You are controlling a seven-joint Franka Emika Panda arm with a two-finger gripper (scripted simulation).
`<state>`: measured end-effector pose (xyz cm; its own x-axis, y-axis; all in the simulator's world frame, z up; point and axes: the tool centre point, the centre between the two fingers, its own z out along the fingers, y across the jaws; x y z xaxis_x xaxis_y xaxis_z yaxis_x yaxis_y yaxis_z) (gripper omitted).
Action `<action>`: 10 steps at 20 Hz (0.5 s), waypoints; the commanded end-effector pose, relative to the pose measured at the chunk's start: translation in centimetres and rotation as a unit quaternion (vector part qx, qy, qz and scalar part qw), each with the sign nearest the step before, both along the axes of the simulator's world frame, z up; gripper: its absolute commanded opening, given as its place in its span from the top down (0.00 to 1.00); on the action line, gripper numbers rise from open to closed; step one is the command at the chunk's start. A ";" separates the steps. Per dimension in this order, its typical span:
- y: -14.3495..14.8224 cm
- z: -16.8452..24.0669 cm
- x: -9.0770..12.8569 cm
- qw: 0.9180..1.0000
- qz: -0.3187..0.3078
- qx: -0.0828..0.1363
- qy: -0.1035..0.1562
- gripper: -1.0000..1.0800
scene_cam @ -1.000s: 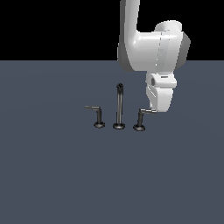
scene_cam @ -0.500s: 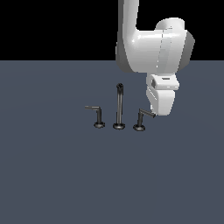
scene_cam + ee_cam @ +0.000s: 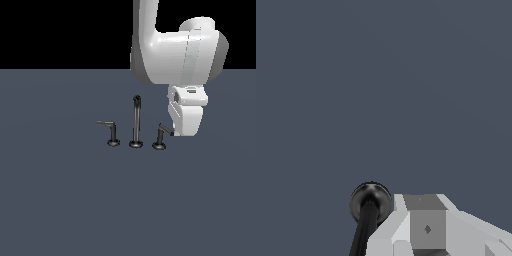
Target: Turn on the faucet by rotating a designated handle.
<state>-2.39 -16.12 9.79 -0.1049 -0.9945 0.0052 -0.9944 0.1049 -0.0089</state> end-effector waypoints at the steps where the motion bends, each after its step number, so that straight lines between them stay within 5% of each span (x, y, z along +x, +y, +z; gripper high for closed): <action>1: 1.3 0.0 -0.4 1.000 0.003 0.002 0.002 1.00; 10: 4.5 0.0 -2.0 1.000 0.004 0.003 0.004 1.00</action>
